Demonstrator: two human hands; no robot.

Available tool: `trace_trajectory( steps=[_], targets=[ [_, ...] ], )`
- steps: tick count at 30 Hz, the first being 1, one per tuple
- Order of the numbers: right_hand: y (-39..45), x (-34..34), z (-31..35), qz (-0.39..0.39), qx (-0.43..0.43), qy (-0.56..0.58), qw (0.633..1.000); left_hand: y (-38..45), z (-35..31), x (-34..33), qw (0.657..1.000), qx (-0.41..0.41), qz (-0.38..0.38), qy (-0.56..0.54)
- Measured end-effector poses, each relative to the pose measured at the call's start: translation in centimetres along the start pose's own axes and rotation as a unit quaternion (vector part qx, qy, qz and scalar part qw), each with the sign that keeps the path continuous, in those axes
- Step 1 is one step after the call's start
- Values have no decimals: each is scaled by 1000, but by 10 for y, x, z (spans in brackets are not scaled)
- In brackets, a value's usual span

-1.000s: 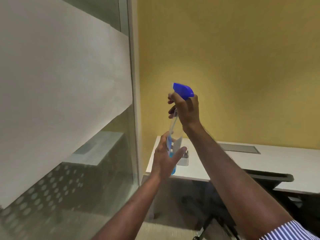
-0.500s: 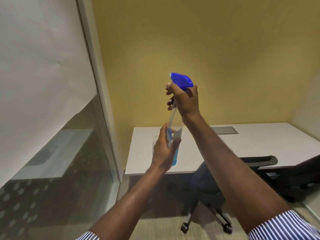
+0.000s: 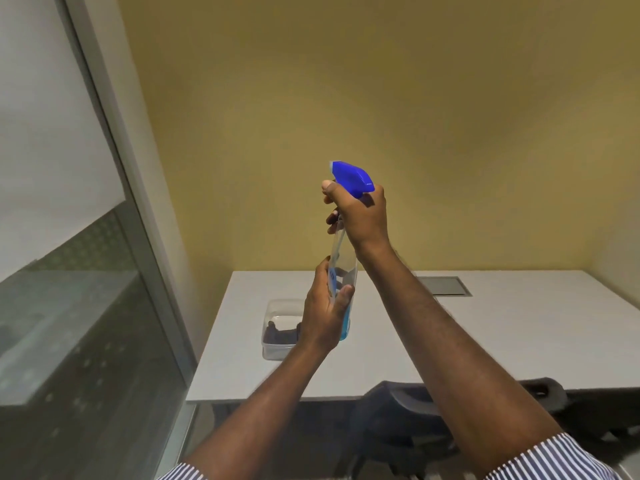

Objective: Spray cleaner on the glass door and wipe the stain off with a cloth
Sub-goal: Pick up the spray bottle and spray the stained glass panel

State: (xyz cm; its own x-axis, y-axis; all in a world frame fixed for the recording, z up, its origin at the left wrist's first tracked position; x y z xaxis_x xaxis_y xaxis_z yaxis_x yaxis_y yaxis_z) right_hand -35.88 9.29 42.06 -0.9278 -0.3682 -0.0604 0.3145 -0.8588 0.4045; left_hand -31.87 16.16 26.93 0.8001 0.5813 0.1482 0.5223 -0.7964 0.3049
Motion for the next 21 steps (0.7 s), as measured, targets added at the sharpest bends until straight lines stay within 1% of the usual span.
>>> trace_trajectory(
  steps=[5, 8, 11, 17, 21],
  targets=[
    [46, 17, -33, 3, -34, 20, 999, 47, 32, -31, 999, -8, -8, 37],
    [74, 23, -56, 2, -51, 35, 998, 76, 52, -42, 999, -17, -6, 34],
    [100, 26, -83, 3, -58, 43, 997, 103, 72, -52, 999, -4, -2, 31],
    [149, 23, -138, 40, -72, 27, 996, 162, 112, -59, 1000, 15, 17, 20],
    [181, 14, -171, 99, -76, 10, 992, 206, 144, -57, 999, 21, 30, 39]
  ],
)
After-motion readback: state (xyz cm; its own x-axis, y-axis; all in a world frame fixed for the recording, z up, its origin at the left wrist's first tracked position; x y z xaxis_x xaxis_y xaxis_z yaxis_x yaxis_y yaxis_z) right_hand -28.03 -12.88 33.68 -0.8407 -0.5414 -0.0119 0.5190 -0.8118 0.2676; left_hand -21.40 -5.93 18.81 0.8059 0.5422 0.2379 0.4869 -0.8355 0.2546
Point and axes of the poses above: each hand's wrist, its own y-axis towards the middle knuckle, its own x-axis out of the back of the hand, z = x × y, the point moved 3 cm from there along y, towards the middle knuckle, and after that the axes turned 2 degrees about -x, right-handed, at the moved point
